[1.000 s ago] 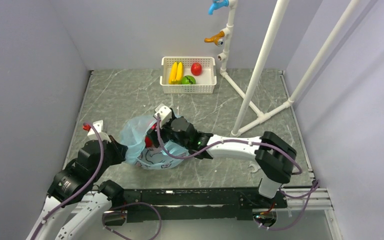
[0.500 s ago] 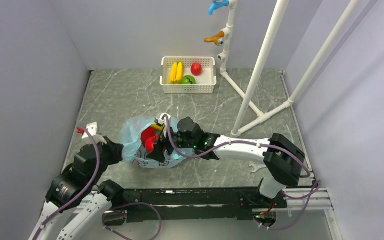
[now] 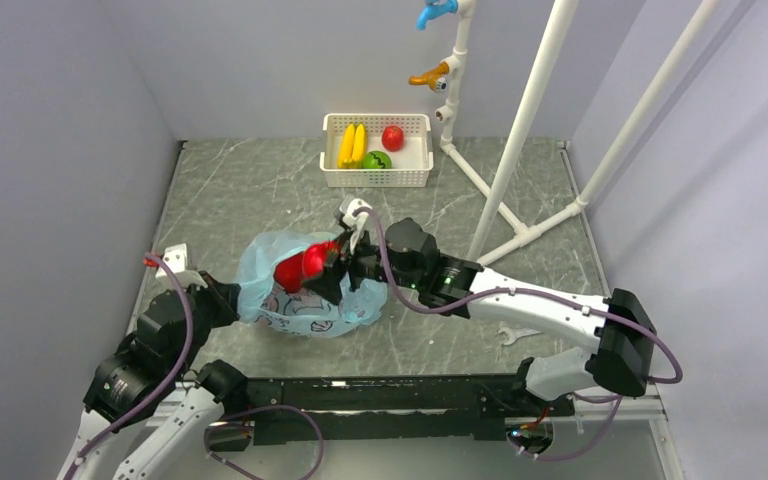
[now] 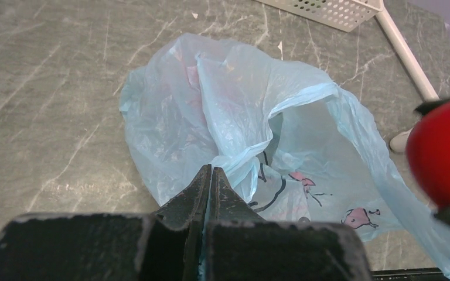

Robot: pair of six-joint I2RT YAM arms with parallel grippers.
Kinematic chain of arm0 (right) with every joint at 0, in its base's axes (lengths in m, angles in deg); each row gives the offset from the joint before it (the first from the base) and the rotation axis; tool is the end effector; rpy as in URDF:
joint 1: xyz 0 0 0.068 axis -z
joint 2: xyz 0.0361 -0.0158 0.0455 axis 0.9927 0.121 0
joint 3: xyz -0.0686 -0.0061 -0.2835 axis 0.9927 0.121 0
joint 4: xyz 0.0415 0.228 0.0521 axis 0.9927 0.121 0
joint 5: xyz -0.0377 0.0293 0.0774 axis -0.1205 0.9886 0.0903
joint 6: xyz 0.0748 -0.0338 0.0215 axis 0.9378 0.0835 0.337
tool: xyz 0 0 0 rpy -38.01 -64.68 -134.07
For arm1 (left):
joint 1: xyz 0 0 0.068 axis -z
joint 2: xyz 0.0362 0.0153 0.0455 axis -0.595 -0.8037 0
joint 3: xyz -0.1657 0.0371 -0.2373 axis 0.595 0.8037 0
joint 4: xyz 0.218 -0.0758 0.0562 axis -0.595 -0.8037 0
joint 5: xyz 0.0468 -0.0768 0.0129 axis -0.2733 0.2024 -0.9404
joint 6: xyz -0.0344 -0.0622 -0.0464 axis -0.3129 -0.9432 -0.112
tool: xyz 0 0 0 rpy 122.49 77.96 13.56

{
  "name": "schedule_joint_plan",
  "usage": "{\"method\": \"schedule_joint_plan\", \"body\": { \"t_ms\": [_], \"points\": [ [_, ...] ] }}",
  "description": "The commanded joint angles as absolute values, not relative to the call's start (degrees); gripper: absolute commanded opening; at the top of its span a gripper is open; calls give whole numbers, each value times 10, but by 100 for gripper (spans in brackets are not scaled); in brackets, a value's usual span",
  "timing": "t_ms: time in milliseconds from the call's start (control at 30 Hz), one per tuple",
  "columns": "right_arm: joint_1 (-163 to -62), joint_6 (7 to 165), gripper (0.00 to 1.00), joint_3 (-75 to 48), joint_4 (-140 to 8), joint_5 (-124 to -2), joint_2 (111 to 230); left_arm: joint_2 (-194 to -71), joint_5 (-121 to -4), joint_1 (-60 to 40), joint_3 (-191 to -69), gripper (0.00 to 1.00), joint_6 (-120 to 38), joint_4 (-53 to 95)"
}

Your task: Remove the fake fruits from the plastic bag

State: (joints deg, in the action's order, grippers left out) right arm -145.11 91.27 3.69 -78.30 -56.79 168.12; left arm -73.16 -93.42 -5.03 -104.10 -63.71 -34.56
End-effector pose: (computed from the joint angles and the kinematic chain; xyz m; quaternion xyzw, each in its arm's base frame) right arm 0.1418 0.3043 0.3492 -0.3878 0.6505 0.4605 0.4631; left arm 0.0482 0.0042 0.2979 -0.1303 0.8167 -0.1558 0.5401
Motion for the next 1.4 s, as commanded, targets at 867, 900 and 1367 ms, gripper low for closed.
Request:
{"method": "schedule_joint_plan", "body": {
  "t_ms": [867,900,1367],
  "points": [
    [-1203,715,12,-564,-634,-1050,2222,-696,-861,-49,-1011,0,-579,-260],
    [-1197,716,13,-584,-625,-1052,2237,-697,-860,-49,-1011,0,-579,-261],
    [-1118,745,66,-709,-575,-1026,2338,-703,-863,-49,-1009,0,-582,-257]
  ]
}}
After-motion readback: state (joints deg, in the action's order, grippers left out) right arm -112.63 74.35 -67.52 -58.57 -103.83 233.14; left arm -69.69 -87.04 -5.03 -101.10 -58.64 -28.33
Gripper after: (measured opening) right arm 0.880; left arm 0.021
